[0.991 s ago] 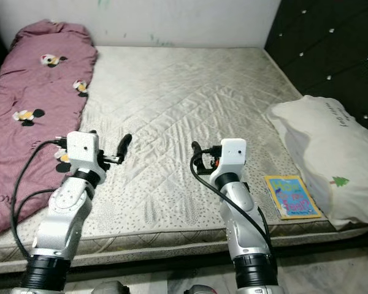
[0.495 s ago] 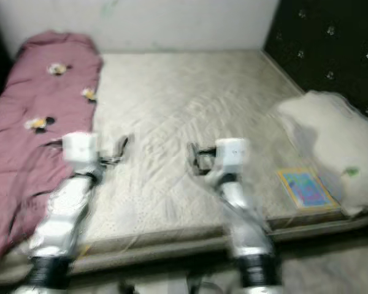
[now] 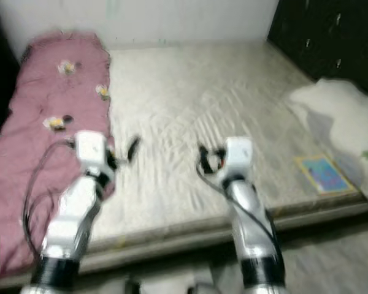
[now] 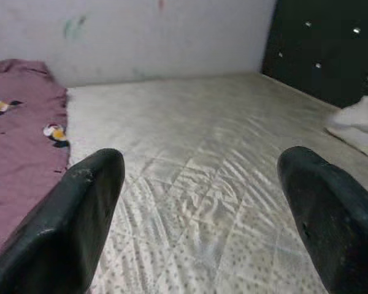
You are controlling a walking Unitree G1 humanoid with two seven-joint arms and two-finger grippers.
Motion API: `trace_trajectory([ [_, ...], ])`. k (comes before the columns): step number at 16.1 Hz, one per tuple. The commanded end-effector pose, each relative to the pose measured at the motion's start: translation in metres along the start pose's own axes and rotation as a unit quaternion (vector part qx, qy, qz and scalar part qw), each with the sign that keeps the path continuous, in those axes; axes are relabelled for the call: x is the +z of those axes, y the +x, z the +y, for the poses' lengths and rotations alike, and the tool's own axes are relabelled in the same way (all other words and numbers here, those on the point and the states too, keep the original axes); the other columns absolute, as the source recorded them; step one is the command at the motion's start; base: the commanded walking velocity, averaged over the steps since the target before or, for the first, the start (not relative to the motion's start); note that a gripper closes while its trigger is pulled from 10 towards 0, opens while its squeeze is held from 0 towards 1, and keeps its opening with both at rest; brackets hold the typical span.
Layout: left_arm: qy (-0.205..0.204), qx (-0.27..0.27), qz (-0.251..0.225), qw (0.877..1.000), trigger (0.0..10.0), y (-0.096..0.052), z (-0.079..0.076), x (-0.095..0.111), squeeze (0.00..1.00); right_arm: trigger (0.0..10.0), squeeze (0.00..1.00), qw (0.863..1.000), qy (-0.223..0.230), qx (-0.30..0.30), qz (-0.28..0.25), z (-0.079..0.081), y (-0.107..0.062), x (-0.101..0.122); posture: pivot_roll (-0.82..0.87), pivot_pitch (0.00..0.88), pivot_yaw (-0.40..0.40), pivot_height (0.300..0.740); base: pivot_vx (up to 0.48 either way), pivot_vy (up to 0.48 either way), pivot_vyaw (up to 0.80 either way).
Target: Clean up the room
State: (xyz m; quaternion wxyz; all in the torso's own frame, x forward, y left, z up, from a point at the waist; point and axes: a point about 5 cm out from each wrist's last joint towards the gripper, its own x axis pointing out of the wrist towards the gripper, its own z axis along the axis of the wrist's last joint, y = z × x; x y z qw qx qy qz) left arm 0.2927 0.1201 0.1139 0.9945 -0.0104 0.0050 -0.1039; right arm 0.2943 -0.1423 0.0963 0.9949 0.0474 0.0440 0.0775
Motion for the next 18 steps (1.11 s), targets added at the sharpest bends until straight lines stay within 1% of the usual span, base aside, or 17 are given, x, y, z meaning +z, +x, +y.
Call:
trace_trajectory([
  [1, 0.007, 0.007, -0.002, 1.000, 10.0, 0.0000, 0.0067, 0.0027, 0.00, 10.0, 0.00, 1.000, 0.002, 0.009, -0.016, 0.0051, 0.0027, 0.0073, -0.04, 0.000, -0.042, 0.740, 0.000, 0.480, 0.00],
  [2, 0.007, 0.007, -0.003, 1.000, 10.0, 0.0000, 0.0070, 0.0028, 0.00, 10.0, 0.00, 1.000, -0.009, 0.017, -0.020, 0.0067, 0.0029, 0.0087, -0.04, 0.000, -0.042, 0.740, 0.000, 0.480, 0.00],
  [4, 0.007, 0.008, -0.003, 1.000, 10.0, 0.0003, 0.0070, 0.0029, 0.00, 10.0, 0.00, 0.999, -0.011, 0.025, -0.026, 0.0084, 0.0027, 0.0104, -0.04, 0.000, -0.043, 0.740, 0.000, 0.480, 0.75],
  [8, 0.010, 0.009, -0.005, 1.000, 10.0, 0.0006, 0.0067, 0.0031, 0.00, 10.0, 0.00, 0.999, -0.011, 0.022, -0.025, 0.0081, 0.0032, 0.0098, -0.04, 0.000, -0.043, 0.740, 0.000, 0.480, 0.77],
  [10, 0.010, 0.010, -0.005, 1.000, 10.0, 0.0007, 0.0070, 0.0032, 0.00, 10.0, 0.00, 0.999, -0.012, 0.022, -0.025, 0.0080, 0.0032, 0.0098, -0.04, 0.000, -0.044, 0.740, 0.000, 0.480, 0.53],
  [18, 0.013, 0.013, -0.010, 1.000, 10.0, 0.0000, 0.0067, 0.0028, 0.00, 10.0, 0.00, 1.000, -0.007, 0.014, -0.016, 0.0064, 0.0032, 0.0069, -0.04, 0.000, -0.046, 0.740, 0.000, 0.480, 0.00],
])
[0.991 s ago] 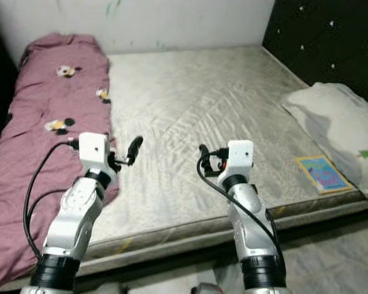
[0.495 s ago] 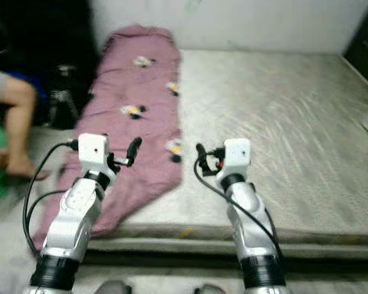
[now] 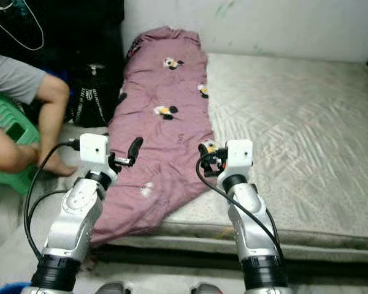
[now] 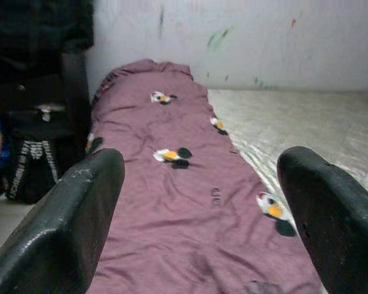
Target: Clean up the room
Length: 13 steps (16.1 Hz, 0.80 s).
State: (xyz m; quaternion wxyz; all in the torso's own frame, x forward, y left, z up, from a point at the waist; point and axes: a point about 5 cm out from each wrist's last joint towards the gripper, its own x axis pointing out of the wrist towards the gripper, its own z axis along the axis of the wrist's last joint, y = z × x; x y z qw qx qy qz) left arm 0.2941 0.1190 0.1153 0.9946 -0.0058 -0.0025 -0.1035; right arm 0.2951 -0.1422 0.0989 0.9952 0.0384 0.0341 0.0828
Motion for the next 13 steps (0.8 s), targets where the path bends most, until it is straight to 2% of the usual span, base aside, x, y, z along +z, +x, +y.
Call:
trace_trajectory([
  [1, 0.007, 0.011, -0.005, 1.000, 10.0, -0.0019, 0.0076, 0.0014, 0.00, 10.0, 0.00, 1.000, 0.003, 0.008, -0.006, 0.0063, 0.0027, 0.0041, -0.04, 0.000, -0.046, 0.740, 0.000, 0.480, 0.00],
  [2, 0.009, 0.009, -0.010, 1.000, 10.0, -0.0023, 0.0075, 0.0022, 0.00, 10.0, 0.00, 1.000, 0.003, 0.007, -0.006, 0.0061, 0.0028, 0.0041, -0.04, 0.000, -0.047, 0.740, 0.000, 0.476, 0.00],
  [5, 0.023, 0.004, -0.018, 1.000, 10.0, -0.0034, 0.0053, 0.0037, 0.00, 10.0, 0.00, 1.000, 0.004, 0.007, -0.005, 0.0058, 0.0031, 0.0041, -0.04, 0.000, -0.047, 0.740, 0.000, 0.000, 0.00],
  [6, 0.048, 0.005, -0.019, 0.999, 10.0, -0.0052, 0.0027, 0.0024, 0.00, 10.0, 0.00, 1.000, 0.006, 0.007, -0.007, 0.0060, 0.0033, 0.0045, -0.04, 0.000, -0.048, 0.740, 0.000, 0.000, 0.00],
  [8, 0.020, -0.020, -0.007, 1.000, 10.0, -0.0069, 0.0053, -0.0004, 0.00, 10.0, 0.00, 1.000, 0.014, 0.004, -0.005, 0.0062, 0.0037, 0.0045, -0.04, 0.000, -0.046, 0.740, 0.000, 0.000, 0.00],
  [11, 0.007, -0.015, -0.017, 1.000, 10.0, -0.0061, 0.0100, 0.0030, 0.00, 10.0, 0.00, 1.000, 0.012, 0.004, -0.006, 0.0062, 0.0045, 0.0049, -0.04, 0.000, -0.046, 0.740, 0.000, 0.000, 0.00],
  [13, 0.006, -0.019, -0.021, 1.000, 10.0, -0.0055, 0.0080, 0.0040, 0.00, 10.0, 0.00, 1.000, 0.012, 0.003, -0.003, 0.0064, 0.0048, 0.0042, -0.04, 0.000, -0.046, 0.740, 0.285, 0.000, -0.80],
])
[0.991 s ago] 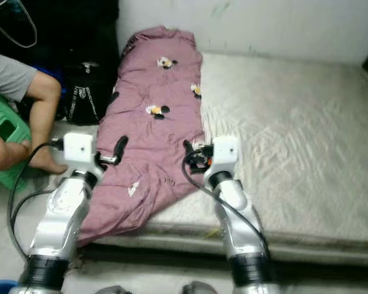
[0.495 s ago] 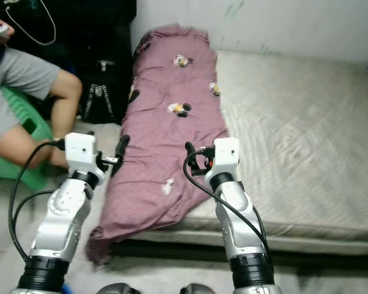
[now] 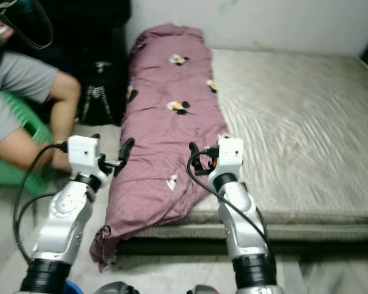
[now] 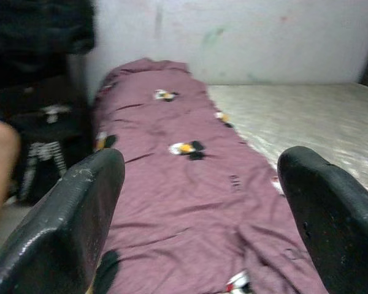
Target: Clean up the room
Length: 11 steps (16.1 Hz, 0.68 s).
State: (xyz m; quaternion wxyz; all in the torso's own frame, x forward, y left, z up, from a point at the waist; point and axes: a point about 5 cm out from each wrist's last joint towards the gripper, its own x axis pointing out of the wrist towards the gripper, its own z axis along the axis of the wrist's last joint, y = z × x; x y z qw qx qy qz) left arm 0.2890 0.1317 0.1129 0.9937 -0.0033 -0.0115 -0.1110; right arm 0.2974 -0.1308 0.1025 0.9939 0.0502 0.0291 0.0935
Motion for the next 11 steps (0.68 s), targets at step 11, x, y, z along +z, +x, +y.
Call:
trace_trajectory([
  [11, -0.002, -0.021, -0.014, 1.000, 10.0, 0.0021, -0.0065, 0.0067, 0.00, 10.0, 0.00, 1.000, -0.002, -0.013, -0.001, -0.0057, 0.0002, 0.0018, -0.04, 0.000, -0.042, 0.740, 0.344, 0.000, -0.05],
])
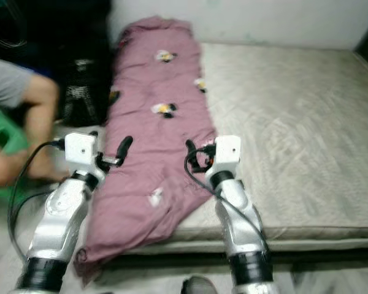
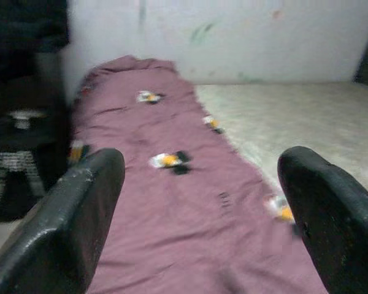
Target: Clean up the room
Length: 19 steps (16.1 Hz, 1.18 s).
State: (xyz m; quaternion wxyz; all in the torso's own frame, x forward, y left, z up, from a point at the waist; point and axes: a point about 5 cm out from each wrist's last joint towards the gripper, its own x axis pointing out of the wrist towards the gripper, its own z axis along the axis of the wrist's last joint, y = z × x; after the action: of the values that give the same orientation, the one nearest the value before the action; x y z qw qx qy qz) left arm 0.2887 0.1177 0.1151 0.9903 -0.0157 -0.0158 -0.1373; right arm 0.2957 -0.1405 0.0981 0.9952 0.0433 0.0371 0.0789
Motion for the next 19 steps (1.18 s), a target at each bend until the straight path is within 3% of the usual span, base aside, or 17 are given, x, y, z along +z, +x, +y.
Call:
trace_trajectory([
  [1, 0.008, 0.006, -0.010, 1.000, 10.0, -0.001, 0.007, 0.005, 0.00, 10.0, 0.00, 1.000, 0.004, 0.001, -0.009, 0.003, 0.003, 0.005, -0.04, 0.000, -0.042, 0.740, 0.330, 0.000, 0.00],
  [9, 0.017, 0.009, -0.006, 1.000, 10.0, -0.002, 0.003, 0.003, 0.00, 10.0, 0.00, 1.000, 0.005, -0.004, -0.010, 0.001, 0.004, 0.006, -0.04, 0.000, -0.044, 0.740, 0.034, 0.000, 0.00],
  [12, 0.039, 0.016, 0.017, 0.999, 10.0, -0.003, 0.004, 0.000, 0.00, 10.0, 0.00, 1.000, 0.007, -0.005, -0.007, 0.001, 0.006, 0.006, -0.04, 0.000, -0.044, 0.740, 0.000, 0.000, -0.77],
  [14, 0.033, 0.009, 0.016, 0.999, 10.0, -0.005, 0.006, -0.002, 0.00, 10.0, 0.00, 1.000, 0.006, -0.005, -0.006, 0.001, 0.005, 0.005, -0.03, 0.000, -0.042, 0.740, 0.000, 0.000, -0.80],
  [19, 0.038, 0.058, -0.009, 0.998, 10.0, -0.015, 0.026, -0.002, 0.00, 10.0, 0.00, 1.000, 0.004, -0.013, -0.001, -0.002, 0.005, 0.003, -0.03, 0.000, -0.046, 0.740, 0.000, 0.000, -0.80],
])
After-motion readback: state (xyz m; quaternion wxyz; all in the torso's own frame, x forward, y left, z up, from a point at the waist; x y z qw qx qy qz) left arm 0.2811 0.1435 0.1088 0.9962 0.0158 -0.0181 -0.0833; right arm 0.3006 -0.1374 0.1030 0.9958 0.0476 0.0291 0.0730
